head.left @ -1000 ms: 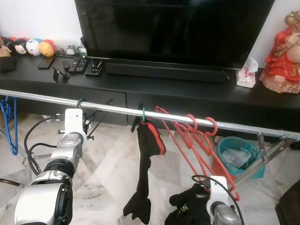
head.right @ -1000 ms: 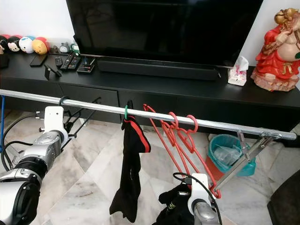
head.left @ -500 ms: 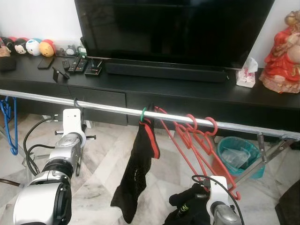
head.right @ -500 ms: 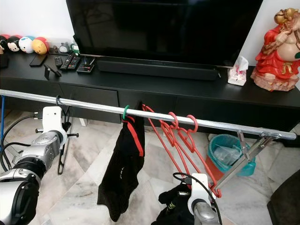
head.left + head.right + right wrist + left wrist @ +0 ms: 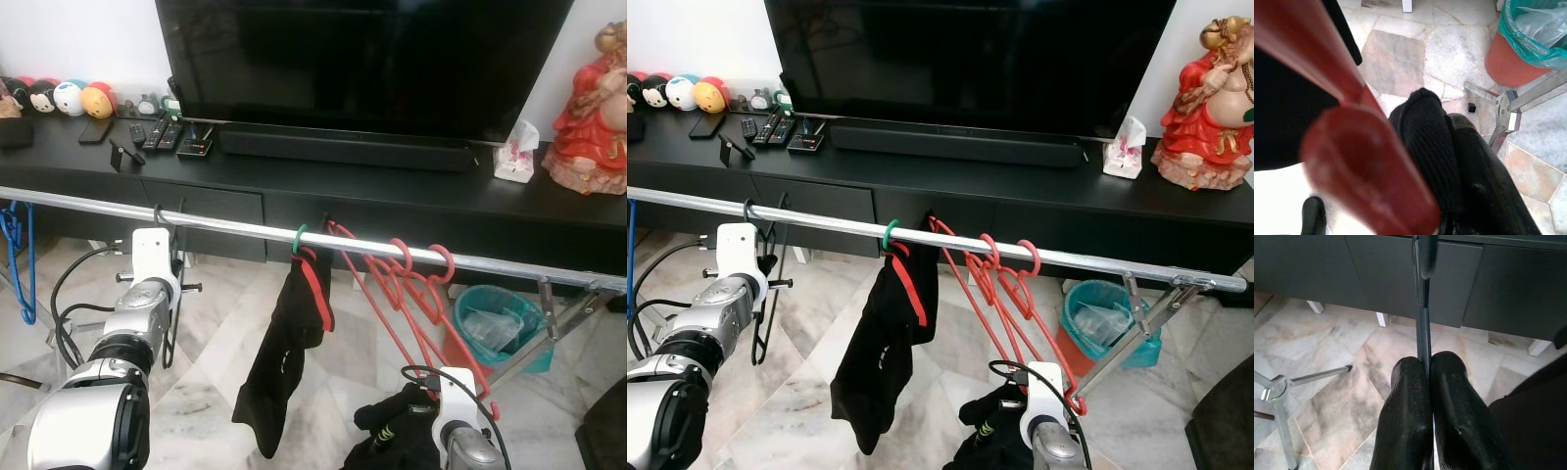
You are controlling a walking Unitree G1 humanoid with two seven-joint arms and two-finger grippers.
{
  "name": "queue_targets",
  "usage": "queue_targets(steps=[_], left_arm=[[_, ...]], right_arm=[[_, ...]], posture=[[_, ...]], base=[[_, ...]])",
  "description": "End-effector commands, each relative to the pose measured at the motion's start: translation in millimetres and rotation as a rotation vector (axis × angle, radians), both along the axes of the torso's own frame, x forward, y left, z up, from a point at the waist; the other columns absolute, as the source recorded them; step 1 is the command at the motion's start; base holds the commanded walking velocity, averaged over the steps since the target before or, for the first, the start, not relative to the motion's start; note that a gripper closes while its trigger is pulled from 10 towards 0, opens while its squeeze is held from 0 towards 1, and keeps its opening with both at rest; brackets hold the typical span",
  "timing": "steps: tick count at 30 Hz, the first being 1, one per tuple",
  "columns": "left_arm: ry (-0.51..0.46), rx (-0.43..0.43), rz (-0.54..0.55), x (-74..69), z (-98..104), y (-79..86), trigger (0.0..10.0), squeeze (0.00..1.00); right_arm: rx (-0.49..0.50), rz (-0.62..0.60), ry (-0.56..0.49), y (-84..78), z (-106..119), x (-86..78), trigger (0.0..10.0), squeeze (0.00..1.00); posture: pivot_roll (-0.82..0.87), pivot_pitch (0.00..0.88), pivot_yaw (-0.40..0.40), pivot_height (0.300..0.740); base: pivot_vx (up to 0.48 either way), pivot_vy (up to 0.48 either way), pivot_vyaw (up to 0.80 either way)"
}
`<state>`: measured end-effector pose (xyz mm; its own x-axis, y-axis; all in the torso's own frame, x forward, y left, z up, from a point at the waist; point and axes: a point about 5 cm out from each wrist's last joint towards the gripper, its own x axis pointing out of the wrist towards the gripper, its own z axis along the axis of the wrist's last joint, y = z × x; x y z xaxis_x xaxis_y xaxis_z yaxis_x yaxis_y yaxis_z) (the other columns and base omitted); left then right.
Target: Hang hanger
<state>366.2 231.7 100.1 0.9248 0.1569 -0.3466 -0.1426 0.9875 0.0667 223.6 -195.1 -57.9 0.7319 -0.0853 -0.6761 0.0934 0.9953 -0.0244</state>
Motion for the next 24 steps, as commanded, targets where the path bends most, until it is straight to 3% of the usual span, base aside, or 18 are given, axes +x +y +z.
queue_targets(steps=[1, 2, 6, 7, 24], left_arm=[[0.032, 0.006, -0.021, -4.1, -8.6, -2.1, 10.0, 0.41], [0.031, 0.005, -0.022, -4.1, -8.6, -2.6, 10.0, 0.97], [0.032, 0.011, -0.034, -3.3, -8.2, -4.8, 10.0, 1.00], [0.031, 0.017, -0.042, -2.8, -7.8, -5.8, 10.0, 0.00], [0.065, 0.025, -0.026, -7.1, -15.6, -1.8, 10.0, 0.00]], right_arm=[[-0.004, -0.010, -0.013, -3.7, 2.2, 2.2, 10.0, 0.00], [-0.005, -0.011, -0.013, -3.8, 2.2, 2.1, 10.0, 0.00], [-0.005, -0.010, -0.014, -3.8, 2.4, 2.4, 10.0, 0.00], [-0.004, -0.010, -0.014, -3.8, 2.4, 2.4, 10.0, 0.00], [-0.008, -0.013, -0.016, -4.9, 2.6, 2.2, 10.0, 0.00]], posture=[[0.06, 0.000, -0.040, 0.740], [0.06, 0.000, -0.040, 0.740], [0.06, 0.000, -0.040, 0.740], [0.06, 0.000, -0.040, 0.740], [0.05, 0.000, -0.042, 0.740]], base=[[0.000, 0.000, 0.00], [0.000, 0.000, 0.00], [0.000, 0.000, 0.00], [0.000, 0.000, 0.00], [0.000, 0.000, 0.00]])
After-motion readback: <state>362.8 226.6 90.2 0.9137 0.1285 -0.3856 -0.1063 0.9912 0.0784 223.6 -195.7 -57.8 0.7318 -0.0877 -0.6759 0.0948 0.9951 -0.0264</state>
